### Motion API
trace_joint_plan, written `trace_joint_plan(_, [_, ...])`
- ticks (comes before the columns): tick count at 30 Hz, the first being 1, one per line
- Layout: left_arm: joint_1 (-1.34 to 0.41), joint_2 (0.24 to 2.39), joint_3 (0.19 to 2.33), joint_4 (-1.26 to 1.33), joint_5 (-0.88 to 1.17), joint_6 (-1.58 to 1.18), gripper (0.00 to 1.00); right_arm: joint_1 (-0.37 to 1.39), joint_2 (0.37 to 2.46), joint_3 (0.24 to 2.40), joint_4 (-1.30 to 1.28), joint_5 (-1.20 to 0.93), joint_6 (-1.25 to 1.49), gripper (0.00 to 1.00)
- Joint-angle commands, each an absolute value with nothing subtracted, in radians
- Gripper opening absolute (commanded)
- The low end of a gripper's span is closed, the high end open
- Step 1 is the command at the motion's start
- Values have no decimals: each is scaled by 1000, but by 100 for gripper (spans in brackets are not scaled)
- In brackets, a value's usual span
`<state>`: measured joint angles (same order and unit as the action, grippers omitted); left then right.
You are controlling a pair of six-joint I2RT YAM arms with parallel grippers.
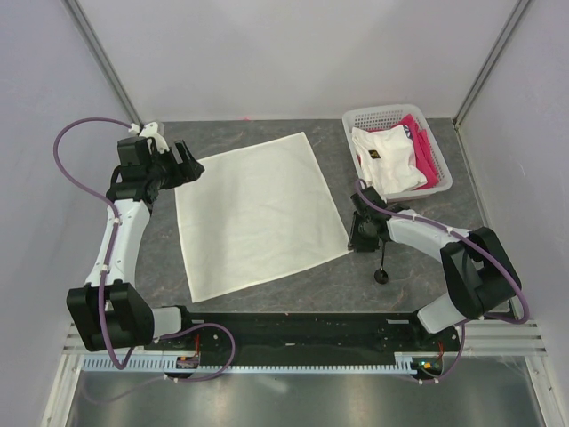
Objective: Fold the napkin, place the utensils inside, and roll it up
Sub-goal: Fold the napkin
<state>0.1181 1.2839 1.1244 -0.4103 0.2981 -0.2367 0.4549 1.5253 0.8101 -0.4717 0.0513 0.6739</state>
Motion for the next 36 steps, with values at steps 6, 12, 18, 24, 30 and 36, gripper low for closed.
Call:
trace_joint_plan(6, [120,1267,1131,-377,328,-253,86,471,1543,790,-462,2,713,36])
trace_joint_plan(12, [120,1266,1131,-377,327,-253,86,471,1566,790,-460,6,704,27])
trace_joint_plan(18, [120,1266,1131,-377,325,-252,86,469,1574,813,-463,18,672,13])
trace_joint_plan(24, [120,1266,1129,-377,327,-252,86,471,1566,882,-523,67,620,0])
trace_joint_plan(30, [120,1267,1129,-374,333,-256,86,465,1534,982,-644,182,561,0])
trace_joint_plan(36, [118,1272,1124,-367,367,-271,85,469,1539,1095,-678,148,537,0])
